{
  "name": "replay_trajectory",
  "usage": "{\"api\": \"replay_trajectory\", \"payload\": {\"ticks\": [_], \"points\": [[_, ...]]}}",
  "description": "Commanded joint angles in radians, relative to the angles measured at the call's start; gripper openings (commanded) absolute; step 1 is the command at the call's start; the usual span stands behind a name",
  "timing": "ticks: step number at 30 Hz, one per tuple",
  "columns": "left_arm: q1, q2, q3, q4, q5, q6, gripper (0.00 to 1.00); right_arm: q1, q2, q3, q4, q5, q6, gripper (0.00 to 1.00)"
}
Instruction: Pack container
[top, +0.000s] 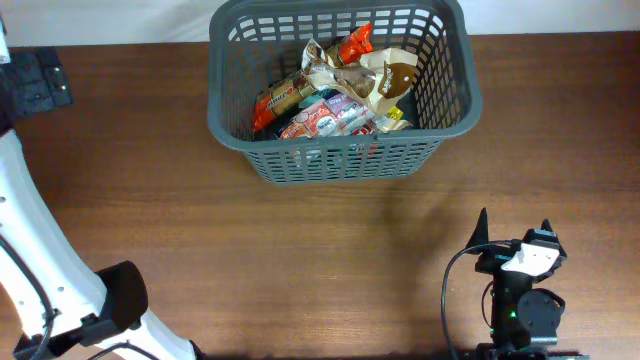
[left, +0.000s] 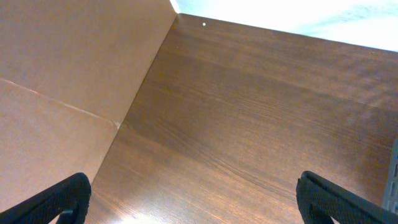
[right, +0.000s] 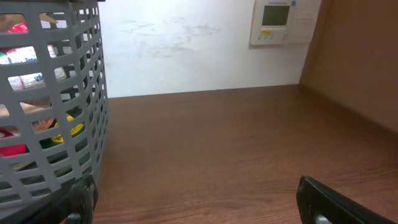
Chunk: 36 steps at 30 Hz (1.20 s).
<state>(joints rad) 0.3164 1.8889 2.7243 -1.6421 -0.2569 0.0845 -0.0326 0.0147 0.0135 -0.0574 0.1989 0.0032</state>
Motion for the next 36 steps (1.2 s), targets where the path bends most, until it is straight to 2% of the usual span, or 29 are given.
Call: {"api": "replay_trajectory", "payload": {"ticks": [1,10,15,19,22,24,26,29,32,36], "points": [[0.003,-0.004,-0.001,-0.002,0.011,-0.013,0.99,0.005,-0.011,-0.008,-0.002,0.019,0.005,0.99],[0.003,-0.006,-0.001,-0.002,0.01,-0.013,0.99,0.005,-0.011,-0.008,-0.002,0.019,0.005,0.99],[-0.026,-0.107,-0.036,-0.001,0.01,-0.013,0.99,0.005,-0.011,-0.008,-0.002,0.019,0.005,0.99],[-0.09,-0.304,-0.225,0.0,0.01,-0.013,0.99,0.005,-0.011,-0.008,-0.002,0.019,0.005,0.99],[-0.143,-0.512,-0.53,0.031,0.01,-0.013,0.99,0.005,-0.011,-0.008,-0.002,0.019,0.005,0.99],[-0.164,-0.624,-0.708,0.127,0.015,-0.014,0.99,0.005,-0.011,-0.008,-0.002,0.019,0.005,0.99],[-0.192,-0.751,-0.917,0.317,0.093,-0.04,0.99,0.005,-0.011,-0.008,-0.002,0.019,0.005,0.99],[-0.24,-0.951,-1.282,0.732,0.241,-0.044,0.99,0.005,-0.011,-0.008,-0.002,0.019,0.005,0.99],[-0.272,-1.131,-1.624,1.11,0.322,-0.047,0.99,0.005,-0.011,-0.008,-0.002,0.019,0.005,0.99],[-0.293,-1.387,-2.061,1.479,0.378,-0.047,0.99,0.005,-0.011,-0.008,-0.002,0.019,0.005,0.99]]}}
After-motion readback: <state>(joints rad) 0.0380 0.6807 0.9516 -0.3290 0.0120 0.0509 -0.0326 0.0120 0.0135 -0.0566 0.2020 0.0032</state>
